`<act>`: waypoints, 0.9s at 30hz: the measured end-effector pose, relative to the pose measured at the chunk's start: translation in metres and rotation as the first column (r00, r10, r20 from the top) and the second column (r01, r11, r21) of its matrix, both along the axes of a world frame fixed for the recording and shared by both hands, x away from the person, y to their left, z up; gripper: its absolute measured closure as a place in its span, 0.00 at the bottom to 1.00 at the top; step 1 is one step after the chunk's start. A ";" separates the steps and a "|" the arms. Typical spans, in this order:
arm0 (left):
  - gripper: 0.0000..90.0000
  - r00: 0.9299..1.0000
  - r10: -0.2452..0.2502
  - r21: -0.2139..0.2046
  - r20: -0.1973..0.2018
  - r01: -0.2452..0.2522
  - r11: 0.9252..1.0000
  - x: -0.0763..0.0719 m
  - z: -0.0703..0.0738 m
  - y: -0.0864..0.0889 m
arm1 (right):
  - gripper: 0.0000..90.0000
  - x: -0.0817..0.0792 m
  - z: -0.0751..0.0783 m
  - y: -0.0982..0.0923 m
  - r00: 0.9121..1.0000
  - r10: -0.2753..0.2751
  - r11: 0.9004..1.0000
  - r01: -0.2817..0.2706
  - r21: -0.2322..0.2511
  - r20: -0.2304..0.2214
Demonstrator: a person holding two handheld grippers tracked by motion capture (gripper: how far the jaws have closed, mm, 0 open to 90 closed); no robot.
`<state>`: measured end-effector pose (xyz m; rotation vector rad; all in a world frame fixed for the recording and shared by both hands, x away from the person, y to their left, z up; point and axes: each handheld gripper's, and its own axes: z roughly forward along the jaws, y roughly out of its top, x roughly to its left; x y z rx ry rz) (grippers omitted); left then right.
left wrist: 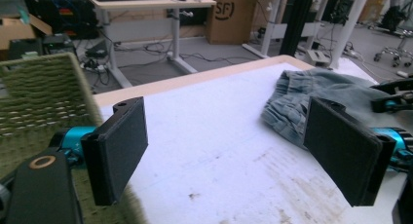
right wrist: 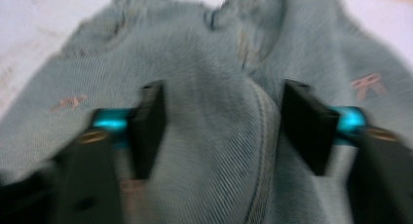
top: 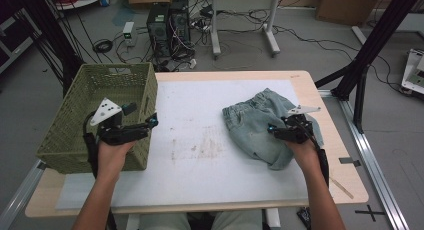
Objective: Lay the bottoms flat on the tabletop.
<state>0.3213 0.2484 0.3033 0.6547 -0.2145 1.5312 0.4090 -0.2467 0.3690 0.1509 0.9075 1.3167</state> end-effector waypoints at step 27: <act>0.21 0.999 0.031 0.159 -0.037 -0.025 0.987 0.042 0.027 -0.106 | 0.85 0.005 -0.018 0.034 0.989 0.143 0.925 -0.150 -0.350 -0.046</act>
